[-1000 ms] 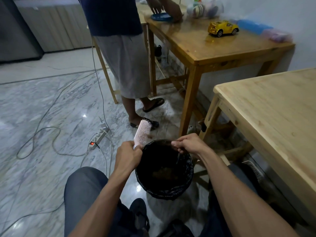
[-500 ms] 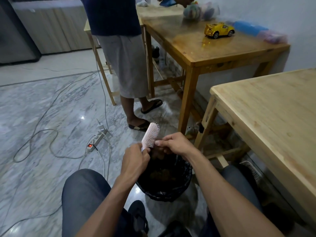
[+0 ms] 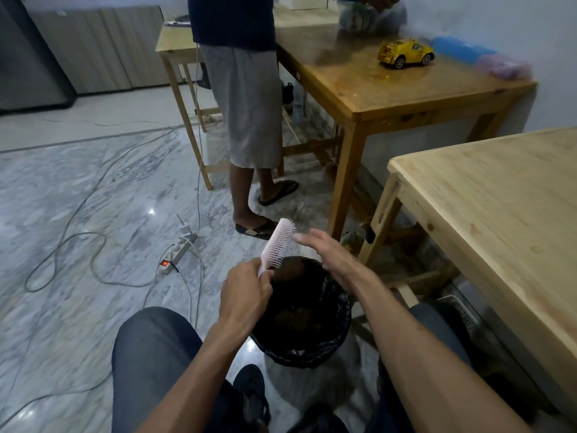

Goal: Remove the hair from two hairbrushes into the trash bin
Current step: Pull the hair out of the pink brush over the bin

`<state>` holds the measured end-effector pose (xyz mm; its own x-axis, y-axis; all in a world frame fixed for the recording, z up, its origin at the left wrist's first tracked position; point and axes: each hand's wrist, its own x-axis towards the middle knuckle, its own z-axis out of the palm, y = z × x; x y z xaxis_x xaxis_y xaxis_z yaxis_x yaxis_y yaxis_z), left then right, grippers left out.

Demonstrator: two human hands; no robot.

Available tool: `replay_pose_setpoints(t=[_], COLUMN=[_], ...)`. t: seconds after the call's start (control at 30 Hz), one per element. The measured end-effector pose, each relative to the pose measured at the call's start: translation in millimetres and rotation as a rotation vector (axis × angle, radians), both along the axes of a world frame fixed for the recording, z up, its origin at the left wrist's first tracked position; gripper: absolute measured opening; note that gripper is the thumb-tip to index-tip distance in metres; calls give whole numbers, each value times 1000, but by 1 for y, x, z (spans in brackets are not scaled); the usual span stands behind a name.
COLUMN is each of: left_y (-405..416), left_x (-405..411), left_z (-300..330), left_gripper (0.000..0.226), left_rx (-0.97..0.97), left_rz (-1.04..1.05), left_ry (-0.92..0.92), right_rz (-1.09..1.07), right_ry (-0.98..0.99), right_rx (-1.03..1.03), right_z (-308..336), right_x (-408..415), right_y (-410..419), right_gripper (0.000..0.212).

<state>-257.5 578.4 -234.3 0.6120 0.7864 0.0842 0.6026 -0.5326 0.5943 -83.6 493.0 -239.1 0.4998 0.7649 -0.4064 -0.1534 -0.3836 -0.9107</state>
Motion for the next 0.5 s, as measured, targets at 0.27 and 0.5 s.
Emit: replay_pose_setpoints(t=[0.27,0.5], left_y=[-6,-5], left_x=[4,-1], left_z=[12,8], left_gripper=[22,21], left_rx=[79,18], left_rz=[-157,-168], left_ry=[7,17], right_rz=[-5,-16], right_ry=[66,235], right_rx=[197,261], right_z=[-9,-12], right_x=[1,1], right_y=[7,-3], right_gripper=[77,22])
